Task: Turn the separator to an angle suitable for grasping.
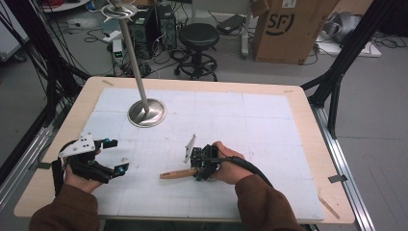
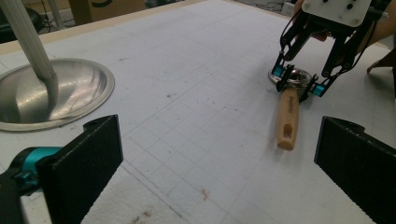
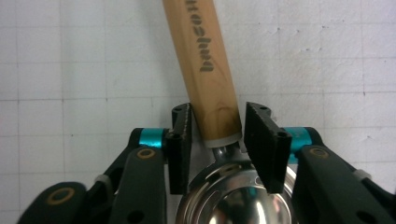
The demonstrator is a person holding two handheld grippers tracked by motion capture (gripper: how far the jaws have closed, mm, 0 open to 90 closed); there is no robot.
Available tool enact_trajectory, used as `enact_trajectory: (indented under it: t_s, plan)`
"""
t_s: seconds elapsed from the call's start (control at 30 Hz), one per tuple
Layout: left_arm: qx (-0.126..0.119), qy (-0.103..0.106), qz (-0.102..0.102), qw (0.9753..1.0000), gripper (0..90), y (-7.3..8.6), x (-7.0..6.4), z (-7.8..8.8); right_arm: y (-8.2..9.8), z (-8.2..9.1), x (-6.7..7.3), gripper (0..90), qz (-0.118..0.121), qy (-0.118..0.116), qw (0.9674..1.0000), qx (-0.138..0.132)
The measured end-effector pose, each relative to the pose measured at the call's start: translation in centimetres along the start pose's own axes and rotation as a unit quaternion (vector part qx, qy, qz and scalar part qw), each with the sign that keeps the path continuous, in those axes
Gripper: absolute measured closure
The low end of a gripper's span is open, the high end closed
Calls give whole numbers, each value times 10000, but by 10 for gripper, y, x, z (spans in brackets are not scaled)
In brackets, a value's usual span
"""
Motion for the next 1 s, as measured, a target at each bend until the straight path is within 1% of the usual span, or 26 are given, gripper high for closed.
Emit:
enact_trajectory:
  t_s: [0.07, 0.13, 0.23, 0.3, 0.37, 0.47, 0.5, 0.53, 0.6, 0.63, 0.67, 0.7, 0.8, 0.93, 0.97, 1.0]
  plan:
    - [3, -5, 0, 10000, 16, 0, 0, 0, 0, 0, -1, 626, 10, 23, 10000, 31]
    - [7, -3, 0, 10000, 16, 0, 0, 0, -1, 0, -1, 620, -82, -4, 9999, 104]
    - [12, -4, 1, 10000, 16, 0, 0, 0, -3, 0, -1, 620, -86, -21, 9998, 167]
    - [12, 1, -1, 10000, 16, 0, 0, -1, -4, 0, -2, 626, -59, -45, 9998, 198]
    - [17, 5, 4, 10000, 16, 0, 0, -1, -4, 0, -2, 631, -118, -107, 9996, 228]
    - [22, 12, -2, 10000, 17, 0, 0, -1, -5, -1, -3, 632, -148, -132, 9994, 280]
    - [24, 12, 4, 10000, 16, 0, -1, -1, -6, -1, -3, 633, -142, -126, 9993, 316]
    - [23, 15, -13, 10000, 16, 0, -1, -1, -8, -1, -3, 634, -117, -112, 9990, 422]
    - [28, 16, -2, 10000, 16, 0, -1, -2, -9, -1, -3, 636, -98, -111, 9988, 460]
    - [39, 21, -18, 10000, 16, 0, -1, -2, -11, -1, -2, 644, -72, -116, 9982, 588]
    - [33, 26, -11, 10000, 16, 0, -2, -2, -12, -1, -2, 652, -58, -83, 9979, 634]
    - [41, 27, -23, 10000, 16, 0, -2, -2, -13, -1, -1, 661, -70, -100, 9977, 668]
    - [43, 24, -23, 10000, 16, 0, -2, -2, -13, -1, -1, 680, -86, -92, 9977, 669]
    - [48, 24, -23, 10000, 16, 1, -2, -1, -14, -1, 1, 686, -100, -62, 9975, 693]
    - [48, 24, -23, 10000, 16, 1, -2, -1, -14, -1, 1, 686, -100, -14, 9974, 710]
    - [47, 21, -21, 10000, 17, 1, -2, -1, -14, -1, 1, 687, -124, -31, 9976, 687]
Point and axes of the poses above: each handheld gripper's, and its own axes: z roughly backward along the jaws, y roughly out of its underside, x roughly to its left, the point moved 3 cm from there along -z, roughly forward along the jaws, and after that the axes turned 7 degrees about x, right-handed, at the moved point
